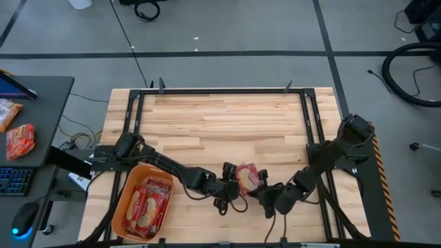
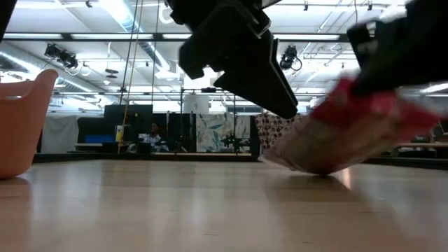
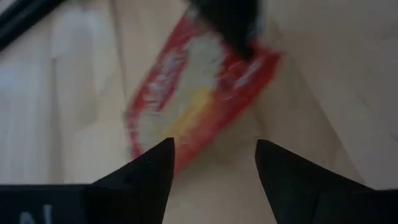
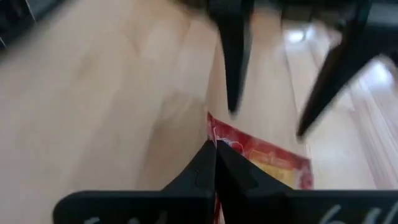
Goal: Sort popcorn bags into baskets
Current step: Put the popcorn bag into the orange bin, then return to Home Position
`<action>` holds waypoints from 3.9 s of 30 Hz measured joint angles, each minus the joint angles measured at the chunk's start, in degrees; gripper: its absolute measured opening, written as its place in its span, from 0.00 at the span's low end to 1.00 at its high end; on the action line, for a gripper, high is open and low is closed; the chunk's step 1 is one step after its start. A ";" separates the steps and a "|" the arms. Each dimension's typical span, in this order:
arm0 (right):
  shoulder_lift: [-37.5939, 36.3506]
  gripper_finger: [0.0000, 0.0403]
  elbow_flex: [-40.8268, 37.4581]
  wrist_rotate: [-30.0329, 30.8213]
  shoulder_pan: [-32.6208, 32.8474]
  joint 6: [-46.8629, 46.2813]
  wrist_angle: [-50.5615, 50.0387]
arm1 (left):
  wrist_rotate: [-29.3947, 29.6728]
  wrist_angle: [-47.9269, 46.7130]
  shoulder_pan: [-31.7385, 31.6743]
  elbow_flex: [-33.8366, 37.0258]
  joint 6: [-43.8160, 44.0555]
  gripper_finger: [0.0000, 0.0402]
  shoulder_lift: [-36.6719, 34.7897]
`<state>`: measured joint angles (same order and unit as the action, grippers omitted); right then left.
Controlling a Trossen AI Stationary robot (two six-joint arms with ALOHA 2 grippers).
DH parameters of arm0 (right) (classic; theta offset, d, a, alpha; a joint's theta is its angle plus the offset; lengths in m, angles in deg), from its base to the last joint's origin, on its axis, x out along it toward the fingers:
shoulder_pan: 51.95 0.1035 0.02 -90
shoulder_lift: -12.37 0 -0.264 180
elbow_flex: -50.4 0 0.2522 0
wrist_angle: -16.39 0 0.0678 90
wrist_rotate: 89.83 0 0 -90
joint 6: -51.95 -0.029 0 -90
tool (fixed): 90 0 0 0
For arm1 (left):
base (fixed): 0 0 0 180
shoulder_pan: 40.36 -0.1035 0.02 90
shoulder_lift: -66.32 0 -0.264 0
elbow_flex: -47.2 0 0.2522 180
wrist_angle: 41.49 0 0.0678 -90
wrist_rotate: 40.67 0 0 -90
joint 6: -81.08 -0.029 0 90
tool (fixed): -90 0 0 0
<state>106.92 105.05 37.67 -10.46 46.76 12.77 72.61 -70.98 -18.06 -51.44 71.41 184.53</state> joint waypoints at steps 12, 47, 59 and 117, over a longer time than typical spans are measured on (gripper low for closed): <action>-1.88 0.02 0.07 0.25 0.10 1.52 10.08 | -2.09 2.52 0.02 -0.02 1.45 0.59 0.02; -17.28 0.28 -4.84 8.20 -10.02 11.35 -6.71 | -23.96 -23.44 1.92 0.00 67.04 0.06 -16.91; -18.69 0.28 -8.39 -13.15 -22.38 12.75 -2.26 | -44.40 -30.02 10.43 -0.07 94.37 0.06 -22.80; -18.65 0.28 -8.41 -24.34 -24.69 14.28 3.36 | -19.20 -74.31 23.85 -0.02 119.46 0.36 -28.22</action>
<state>88.27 96.63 13.33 -35.14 61.03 16.12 53.40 -145.29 5.80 -51.46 190.87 156.31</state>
